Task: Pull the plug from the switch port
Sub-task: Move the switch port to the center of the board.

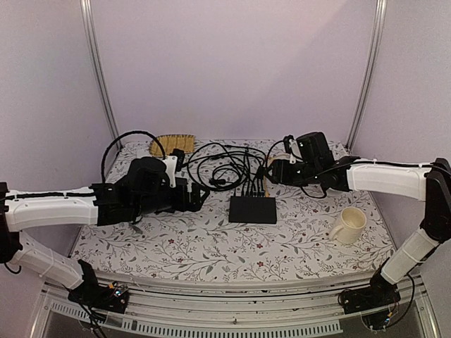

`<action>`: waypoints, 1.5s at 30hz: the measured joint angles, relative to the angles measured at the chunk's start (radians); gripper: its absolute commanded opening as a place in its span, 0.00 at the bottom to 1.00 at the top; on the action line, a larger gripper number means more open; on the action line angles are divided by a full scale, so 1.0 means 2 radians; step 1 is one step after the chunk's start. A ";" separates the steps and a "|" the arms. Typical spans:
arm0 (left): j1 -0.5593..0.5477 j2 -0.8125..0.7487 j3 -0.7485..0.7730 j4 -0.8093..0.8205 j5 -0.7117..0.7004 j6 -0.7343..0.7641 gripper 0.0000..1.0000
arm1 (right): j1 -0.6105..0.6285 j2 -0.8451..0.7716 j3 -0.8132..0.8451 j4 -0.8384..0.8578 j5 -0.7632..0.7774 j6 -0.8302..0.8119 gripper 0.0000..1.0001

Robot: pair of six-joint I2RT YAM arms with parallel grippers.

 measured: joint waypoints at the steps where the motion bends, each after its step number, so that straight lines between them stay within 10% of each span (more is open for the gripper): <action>1: 0.012 0.005 0.000 0.003 0.016 0.000 0.98 | 0.002 0.006 0.006 -0.005 -0.001 0.007 0.66; 21: 0.108 0.277 0.126 0.097 0.330 -0.035 0.98 | 0.010 0.039 -0.041 -0.017 -0.025 0.083 0.78; 45: 0.114 0.401 0.167 0.143 0.369 -0.077 0.95 | -0.036 0.085 -0.087 0.047 -0.089 0.096 0.80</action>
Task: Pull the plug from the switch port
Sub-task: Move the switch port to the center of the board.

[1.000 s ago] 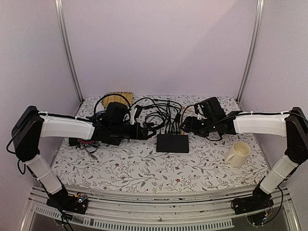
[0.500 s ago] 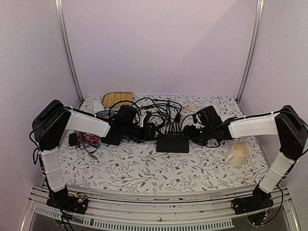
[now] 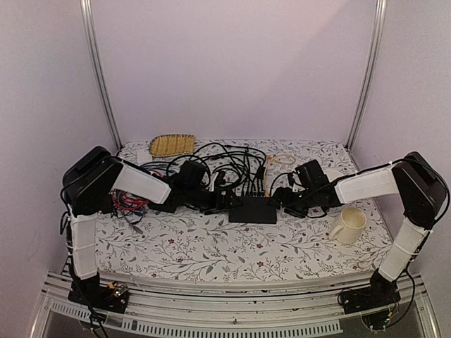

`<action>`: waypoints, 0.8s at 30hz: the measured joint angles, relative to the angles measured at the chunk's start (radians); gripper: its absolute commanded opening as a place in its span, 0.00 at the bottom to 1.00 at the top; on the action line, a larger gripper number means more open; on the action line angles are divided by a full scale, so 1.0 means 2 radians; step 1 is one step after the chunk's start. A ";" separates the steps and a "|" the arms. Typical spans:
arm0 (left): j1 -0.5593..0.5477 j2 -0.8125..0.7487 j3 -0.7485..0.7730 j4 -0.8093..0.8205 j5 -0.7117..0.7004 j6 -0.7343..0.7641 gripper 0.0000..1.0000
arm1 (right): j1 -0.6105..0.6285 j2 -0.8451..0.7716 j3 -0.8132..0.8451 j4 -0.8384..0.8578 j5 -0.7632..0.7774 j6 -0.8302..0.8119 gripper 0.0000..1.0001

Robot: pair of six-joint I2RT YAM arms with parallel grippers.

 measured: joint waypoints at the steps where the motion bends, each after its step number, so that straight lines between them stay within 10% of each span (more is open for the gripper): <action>1: 0.000 0.003 0.002 0.003 0.000 -0.002 0.95 | -0.001 0.003 0.000 0.002 -0.003 -0.001 0.80; 24: -0.010 0.024 0.001 0.062 0.018 -0.037 0.98 | -0.012 0.041 0.000 0.050 -0.106 -0.002 0.79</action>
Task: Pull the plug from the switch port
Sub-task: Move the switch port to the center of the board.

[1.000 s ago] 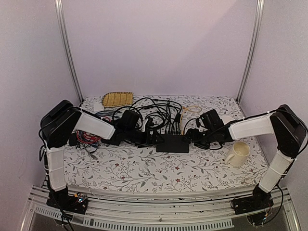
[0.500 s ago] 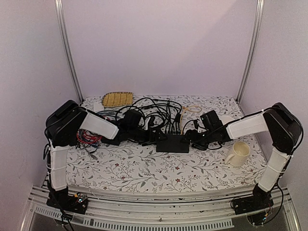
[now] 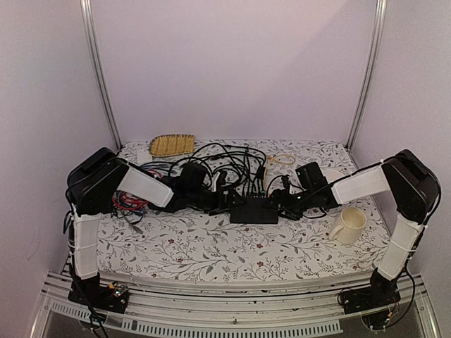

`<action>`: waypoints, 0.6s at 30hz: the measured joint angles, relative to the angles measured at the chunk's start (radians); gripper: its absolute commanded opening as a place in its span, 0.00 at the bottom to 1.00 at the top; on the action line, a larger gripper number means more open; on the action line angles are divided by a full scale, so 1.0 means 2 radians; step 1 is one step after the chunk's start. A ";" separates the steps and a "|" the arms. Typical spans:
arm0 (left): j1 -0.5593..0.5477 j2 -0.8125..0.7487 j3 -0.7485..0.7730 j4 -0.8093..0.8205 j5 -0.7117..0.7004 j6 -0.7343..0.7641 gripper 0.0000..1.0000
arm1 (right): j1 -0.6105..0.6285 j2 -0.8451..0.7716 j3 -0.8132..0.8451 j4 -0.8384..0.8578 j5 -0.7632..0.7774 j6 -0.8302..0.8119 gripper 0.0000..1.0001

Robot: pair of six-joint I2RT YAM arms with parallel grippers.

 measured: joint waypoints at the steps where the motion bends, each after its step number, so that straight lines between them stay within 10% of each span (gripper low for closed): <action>1: 0.000 0.000 -0.003 0.007 0.002 -0.004 0.98 | -0.001 0.000 -0.001 0.002 -0.003 0.000 0.79; 18: 0.000 -0.006 -0.100 0.184 0.020 -0.099 0.94 | -0.004 0.002 -0.013 0.029 -0.025 0.001 0.77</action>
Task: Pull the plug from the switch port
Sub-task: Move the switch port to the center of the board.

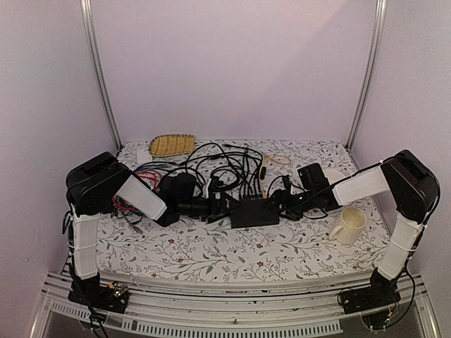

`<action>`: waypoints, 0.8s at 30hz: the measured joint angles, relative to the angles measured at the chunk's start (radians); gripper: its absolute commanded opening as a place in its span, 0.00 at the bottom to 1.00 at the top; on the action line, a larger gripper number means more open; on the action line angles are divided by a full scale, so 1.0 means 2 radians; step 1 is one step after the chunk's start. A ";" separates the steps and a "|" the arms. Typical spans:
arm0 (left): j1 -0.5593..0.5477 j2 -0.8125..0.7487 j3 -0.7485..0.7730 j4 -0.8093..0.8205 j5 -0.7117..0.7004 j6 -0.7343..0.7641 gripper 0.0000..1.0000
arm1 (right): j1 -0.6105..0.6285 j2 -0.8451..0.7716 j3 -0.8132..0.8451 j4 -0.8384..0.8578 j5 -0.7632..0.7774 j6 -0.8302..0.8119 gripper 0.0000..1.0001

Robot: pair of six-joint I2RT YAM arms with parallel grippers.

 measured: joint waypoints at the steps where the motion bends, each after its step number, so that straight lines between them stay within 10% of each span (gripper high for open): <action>1: 0.000 0.000 -0.003 0.005 0.000 -0.004 0.94 | 0.000 0.000 -0.001 0.002 -0.001 0.000 0.77; 24: 0.003 0.010 -0.069 0.151 0.010 -0.102 0.89 | -0.001 0.007 -0.004 0.020 -0.018 -0.001 0.76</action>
